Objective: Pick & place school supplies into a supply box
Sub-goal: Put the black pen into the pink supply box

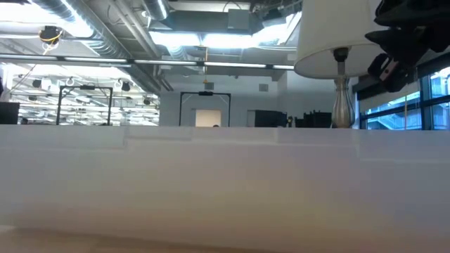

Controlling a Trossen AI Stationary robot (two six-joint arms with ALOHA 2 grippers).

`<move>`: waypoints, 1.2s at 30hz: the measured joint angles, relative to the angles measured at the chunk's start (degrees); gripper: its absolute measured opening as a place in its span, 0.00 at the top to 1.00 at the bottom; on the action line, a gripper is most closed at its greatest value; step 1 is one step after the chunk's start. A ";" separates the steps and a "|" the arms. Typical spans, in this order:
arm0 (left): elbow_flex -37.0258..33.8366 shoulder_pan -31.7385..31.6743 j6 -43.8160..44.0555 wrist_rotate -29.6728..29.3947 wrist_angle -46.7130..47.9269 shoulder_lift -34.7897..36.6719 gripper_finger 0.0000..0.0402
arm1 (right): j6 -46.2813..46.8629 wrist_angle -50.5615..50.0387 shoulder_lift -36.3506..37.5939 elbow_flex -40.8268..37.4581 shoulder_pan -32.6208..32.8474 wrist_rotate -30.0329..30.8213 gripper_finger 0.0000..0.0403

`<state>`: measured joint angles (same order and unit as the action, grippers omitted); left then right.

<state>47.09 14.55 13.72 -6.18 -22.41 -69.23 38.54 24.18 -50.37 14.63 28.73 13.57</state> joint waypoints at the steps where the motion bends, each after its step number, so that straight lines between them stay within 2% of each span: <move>1: 0.00 0.00 1.49 1.39 0.13 0.00 0.38 | -0.02 -0.03 0.00 0.00 -0.10 -0.07 0.79; 4: 0.00 0.05 5.97 4.87 0.00 -0.02 0.36 | -0.02 -0.09 0.00 0.00 -0.13 -0.07 0.79; 9: 0.21 -0.11 11.44 2.92 0.04 -0.02 0.37 | -0.02 -0.41 0.00 0.00 -0.13 -0.09 0.79; 11: 2.10 0.00 11.43 2.41 3.79 -0.02 0.37 | -0.02 -0.82 0.00 0.00 -0.13 -0.10 0.79; 13: 5.62 0.85 10.84 -0.92 12.58 -0.02 0.38 | 0.24 -1.56 0.00 0.00 -0.13 -0.11 0.79; 16: 13.04 3.15 10.57 -12.82 34.11 -0.59 0.39 | 2.14 -3.67 0.00 0.02 -0.13 -0.18 0.79; 18: 17.96 4.38 17.69 -20.04 48.69 -1.93 0.40 | 3.48 -4.65 0.00 0.01 -0.13 -0.19 0.79; 20: 21.39 4.90 29.17 -21.78 61.15 -3.17 0.40 | 4.71 -5.46 0.00 0.02 -0.13 -0.20 0.79; 23: 22.68 4.96 46.12 -18.26 72.61 -4.71 0.40 | 4.70 -5.68 -0.02 0.02 -0.13 -0.21 0.79; 28: 22.64 5.03 66.18 -10.35 91.73 -9.35 0.40 | 3.25 -5.65 -0.02 0.02 -0.13 -0.18 0.79; 32: 22.60 5.86 71.10 -6.11 98.48 -13.84 0.40 | 3.17 -5.64 -0.02 0.02 -0.13 -0.18 0.79; 36: 22.60 7.89 71.14 -5.47 96.86 -17.26 0.40 | 3.21 -5.60 -0.02 0.02 -0.13 -0.20 0.79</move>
<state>69.69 22.43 84.86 -11.65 74.44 -86.50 41.76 18.59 -50.39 14.66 28.60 13.37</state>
